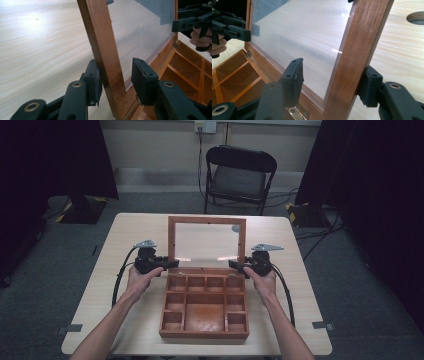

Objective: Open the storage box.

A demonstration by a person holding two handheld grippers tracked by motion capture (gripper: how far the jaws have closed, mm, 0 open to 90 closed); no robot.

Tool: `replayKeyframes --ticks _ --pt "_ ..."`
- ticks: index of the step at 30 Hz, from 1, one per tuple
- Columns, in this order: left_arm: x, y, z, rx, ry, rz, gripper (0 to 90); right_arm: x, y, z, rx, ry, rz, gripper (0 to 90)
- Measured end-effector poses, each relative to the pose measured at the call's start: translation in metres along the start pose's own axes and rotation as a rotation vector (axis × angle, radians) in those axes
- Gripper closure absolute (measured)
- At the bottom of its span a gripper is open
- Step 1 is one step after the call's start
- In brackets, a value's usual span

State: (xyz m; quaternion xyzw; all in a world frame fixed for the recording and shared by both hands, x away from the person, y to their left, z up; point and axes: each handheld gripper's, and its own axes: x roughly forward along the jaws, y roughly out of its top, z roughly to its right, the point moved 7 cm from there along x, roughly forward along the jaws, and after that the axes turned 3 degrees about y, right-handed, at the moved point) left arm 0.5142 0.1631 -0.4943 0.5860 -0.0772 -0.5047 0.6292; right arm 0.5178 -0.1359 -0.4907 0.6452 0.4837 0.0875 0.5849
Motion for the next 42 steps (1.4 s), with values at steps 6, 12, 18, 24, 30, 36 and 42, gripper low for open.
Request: replayKeyframes --ticks 6,12,18,24,30,36,42 --pt "0.003 -0.001 0.0 0.001 0.015 -0.007 55.5 0.003 -0.002 0.001 0.011 -0.007 0.004 40.6" --pt "0.005 -0.002 -0.002 0.003 0.064 -0.009 50.6 0.01 -0.005 0.003 0.009 -0.037 -0.001 31.8" --pt "0.007 -0.005 -0.005 0.0 0.065 -0.017 47.6 0.014 -0.007 0.005 0.025 -0.043 -0.008 27.9" --pt "0.01 -0.008 -0.006 -0.012 0.07 -0.03 43.3 0.015 -0.009 0.006 0.027 -0.059 -0.016 24.6" --pt "0.011 -0.01 -0.008 -0.033 0.071 -0.032 40.6 0.017 -0.012 0.008 0.039 -0.064 -0.029 21.9" --pt "0.012 -0.01 -0.008 -0.033 0.074 -0.03 39.8 0.019 -0.012 0.007 0.041 -0.069 -0.029 20.0" --pt "0.015 -0.012 -0.011 -0.058 0.078 -0.035 35.9 0.02 -0.014 0.009 0.051 -0.074 -0.038 16.7"
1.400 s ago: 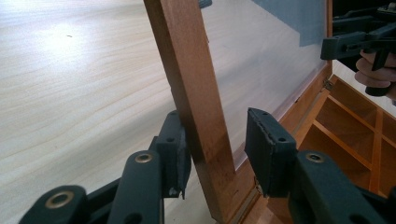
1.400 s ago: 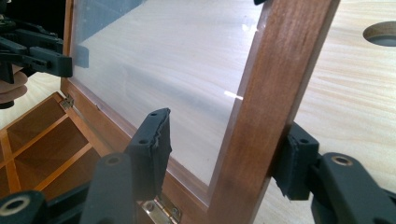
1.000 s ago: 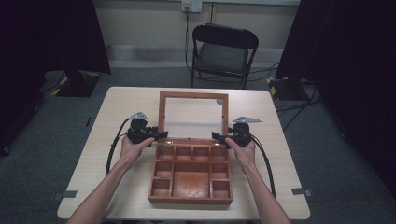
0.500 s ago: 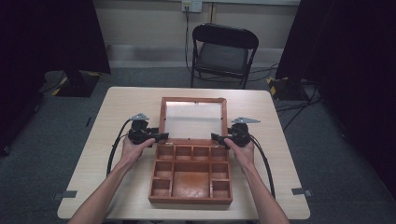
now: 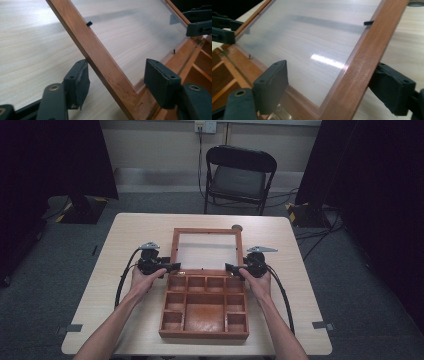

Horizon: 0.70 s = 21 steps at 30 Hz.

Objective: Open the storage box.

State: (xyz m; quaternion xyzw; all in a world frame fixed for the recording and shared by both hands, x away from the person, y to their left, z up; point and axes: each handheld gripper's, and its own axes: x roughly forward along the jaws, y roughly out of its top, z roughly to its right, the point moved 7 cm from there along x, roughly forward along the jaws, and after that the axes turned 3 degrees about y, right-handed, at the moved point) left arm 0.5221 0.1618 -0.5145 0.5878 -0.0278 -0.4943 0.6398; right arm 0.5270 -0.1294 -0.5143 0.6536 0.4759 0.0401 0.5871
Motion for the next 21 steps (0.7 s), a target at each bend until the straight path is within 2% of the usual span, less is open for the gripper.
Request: replayKeyframes --ticks 3,7,13,15,18,21 --pt "0.0017 -0.0013 -0.0012 -0.02 -0.007 -0.002 34.5 0.0005 -0.0012 0.0022 0.01 -0.005 -0.006 16.2" --pt "0.0012 -0.0012 -0.0009 -0.012 -0.007 -0.005 34.3 0.0014 -0.0018 0.0025 0.016 -0.004 -0.007 15.9" --pt "0.0027 -0.0021 -0.002 -0.032 -0.015 -0.006 33.3 0.0023 -0.0032 0.0036 0.022 -0.008 -0.013 15.1" --pt "0.0023 -0.002 -0.0025 0.005 0.019 -0.014 32.7 0.0023 -0.0033 0.004 0.024 -0.015 -0.014 12.5" --pt "0.0028 -0.0032 -0.0029 -0.028 -0.007 -0.018 30.7 0.0036 -0.0067 0.0069 0.067 0.005 -0.031 12.4" --pt "0.0036 -0.0044 -0.004 -0.016 0.014 -0.023 31.3 0.005 -0.0085 0.0084 0.094 0.017 -0.037 12.2"
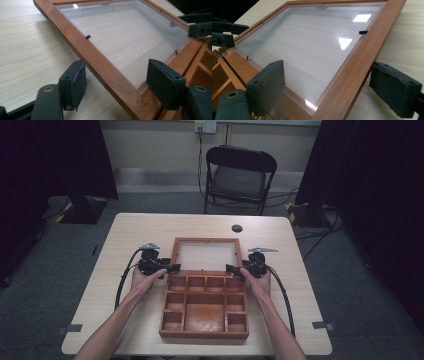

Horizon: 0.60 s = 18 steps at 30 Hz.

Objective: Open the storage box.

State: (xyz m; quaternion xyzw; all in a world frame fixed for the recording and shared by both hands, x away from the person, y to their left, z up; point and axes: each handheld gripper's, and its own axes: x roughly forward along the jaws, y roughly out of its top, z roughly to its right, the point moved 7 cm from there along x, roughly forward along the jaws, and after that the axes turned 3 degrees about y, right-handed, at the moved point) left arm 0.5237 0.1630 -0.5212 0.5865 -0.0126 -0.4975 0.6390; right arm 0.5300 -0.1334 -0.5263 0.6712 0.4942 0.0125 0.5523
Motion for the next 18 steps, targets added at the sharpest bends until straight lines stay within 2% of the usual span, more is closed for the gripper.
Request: replayKeyframes --ticks 3,6,10,11,13,18 --pt "0.0 0.001 0.004 0.005 -0.01 0.002 31.2 0.001 -0.002 0.002 0.025 0.016 -0.014 12.1" --pt "-0.001 0.003 0.005 0.016 0.0 0.013 29.9 0.002 -0.002 0.003 0.029 0.018 -0.021 12.1" --pt "-0.003 0.004 0.005 0.011 -0.008 0.017 30.5 0.001 -0.002 0.003 0.03 0.017 -0.02 12.0" --pt "-0.004 0.004 0.005 0.013 -0.003 0.02 30.5 0.001 -0.002 0.003 0.029 0.014 -0.018 12.3" --pt "-0.006 0.004 0.005 0.014 -0.001 0.025 30.2 -0.003 0.0 0.006 0.008 -0.02 -0.009 14.1" --pt "-0.012 0.006 0.006 0.018 -0.001 0.024 28.7 -0.011 0.005 0.006 -0.006 -0.031 0.016 14.7"
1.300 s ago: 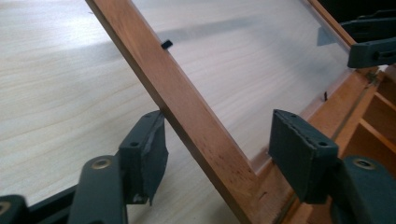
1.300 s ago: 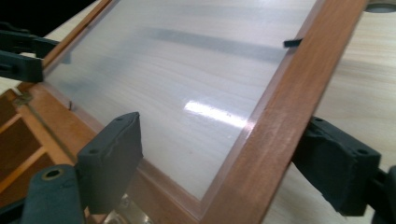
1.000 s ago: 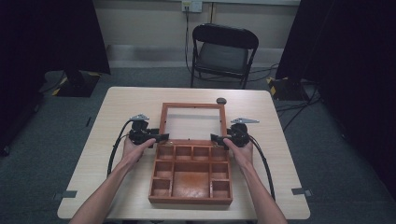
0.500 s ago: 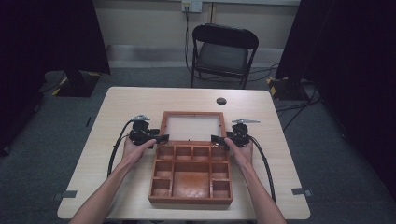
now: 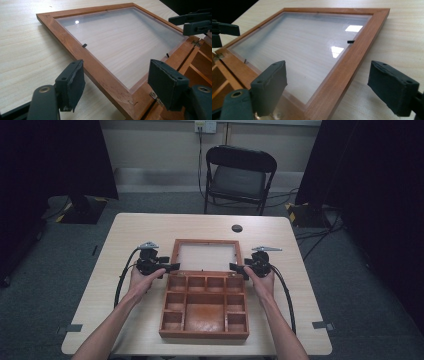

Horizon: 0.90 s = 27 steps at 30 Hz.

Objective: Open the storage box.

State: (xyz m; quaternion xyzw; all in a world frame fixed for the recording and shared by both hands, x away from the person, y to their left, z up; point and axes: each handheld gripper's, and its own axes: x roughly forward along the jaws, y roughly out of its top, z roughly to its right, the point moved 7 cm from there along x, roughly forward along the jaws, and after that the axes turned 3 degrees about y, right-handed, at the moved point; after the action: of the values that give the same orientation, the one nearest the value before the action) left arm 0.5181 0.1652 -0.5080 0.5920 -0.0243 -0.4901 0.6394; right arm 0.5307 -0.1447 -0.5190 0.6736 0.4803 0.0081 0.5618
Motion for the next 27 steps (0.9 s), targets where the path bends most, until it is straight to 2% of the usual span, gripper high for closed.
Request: replayKeyframes --ticks 7,10,12,13,22,24,27 --pt "-0.014 0.001 0.0 0.022 0.019 -0.006 24.0 -0.013 0.005 -0.008 -0.034 0.002 0.007 14.9" --pt "-0.026 -0.001 -0.002 0.046 0.037 -0.015 22.8 -0.026 0.009 -0.013 -0.058 -0.001 0.017 14.8" --pt "-0.032 -0.003 -0.002 0.04 0.042 -0.008 22.3 -0.035 0.009 -0.015 -0.054 0.0 0.03 14.7" --pt "-0.034 -0.004 -0.004 0.05 0.047 -0.013 22.3 -0.039 0.008 -0.014 -0.056 0.0 0.034 14.4" --pt "-0.056 -0.017 -0.007 0.059 0.072 -0.022 21.1 -0.074 -0.011 -0.01 -0.062 -0.028 0.03 14.3" --pt "-0.06 -0.022 -0.009 0.073 0.089 -0.029 20.9 -0.082 -0.015 -0.009 -0.059 -0.046 0.031 14.5" --pt "-0.066 -0.028 -0.01 0.072 0.098 -0.042 20.5 -0.095 -0.02 -0.007 -0.068 -0.065 0.029 14.4"
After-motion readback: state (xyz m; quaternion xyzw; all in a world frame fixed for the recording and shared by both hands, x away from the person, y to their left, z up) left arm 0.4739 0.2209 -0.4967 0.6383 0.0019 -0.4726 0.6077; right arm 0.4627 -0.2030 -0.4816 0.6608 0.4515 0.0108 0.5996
